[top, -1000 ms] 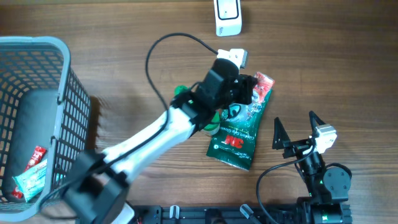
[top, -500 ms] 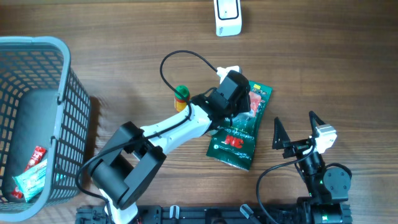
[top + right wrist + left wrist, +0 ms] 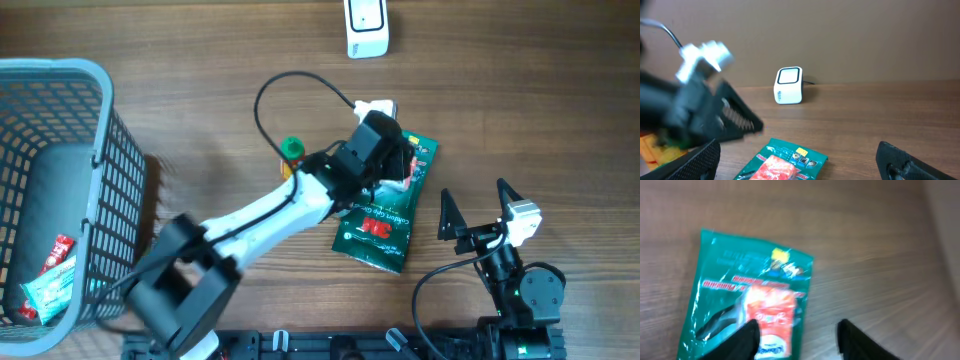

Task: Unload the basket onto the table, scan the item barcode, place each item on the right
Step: 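Carry the red snack packet forward and drop it onto the green packet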

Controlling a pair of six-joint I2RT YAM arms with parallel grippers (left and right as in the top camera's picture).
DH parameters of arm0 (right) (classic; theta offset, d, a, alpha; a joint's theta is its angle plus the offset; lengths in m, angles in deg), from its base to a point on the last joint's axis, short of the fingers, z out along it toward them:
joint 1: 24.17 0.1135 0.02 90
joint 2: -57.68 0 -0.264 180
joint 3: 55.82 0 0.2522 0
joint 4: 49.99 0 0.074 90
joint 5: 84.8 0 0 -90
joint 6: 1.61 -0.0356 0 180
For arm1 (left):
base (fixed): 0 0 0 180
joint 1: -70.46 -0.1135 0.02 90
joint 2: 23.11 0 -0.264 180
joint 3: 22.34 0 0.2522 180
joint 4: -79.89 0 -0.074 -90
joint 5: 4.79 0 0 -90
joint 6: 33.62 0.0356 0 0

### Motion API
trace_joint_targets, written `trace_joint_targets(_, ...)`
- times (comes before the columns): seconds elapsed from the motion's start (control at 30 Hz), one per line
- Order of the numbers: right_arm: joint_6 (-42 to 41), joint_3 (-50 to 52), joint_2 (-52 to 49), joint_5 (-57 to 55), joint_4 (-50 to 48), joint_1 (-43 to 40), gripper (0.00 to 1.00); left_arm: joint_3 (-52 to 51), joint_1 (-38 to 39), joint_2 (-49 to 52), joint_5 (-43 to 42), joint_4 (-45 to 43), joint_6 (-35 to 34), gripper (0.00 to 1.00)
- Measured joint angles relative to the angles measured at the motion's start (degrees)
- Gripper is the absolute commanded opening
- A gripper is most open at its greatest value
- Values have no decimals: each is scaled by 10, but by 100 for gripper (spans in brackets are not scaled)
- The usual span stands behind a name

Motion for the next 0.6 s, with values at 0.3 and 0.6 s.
trace_joint_targets(0.3, 0, 0, 0, 0, 0, 0, 100, 0, 0, -158, 18, 33, 90, 66)
trace_joint_targets(0.6, 0, 0, 0, 0, 0, 0, 100, 0, 0, -272, 189, 41, 158, 79)
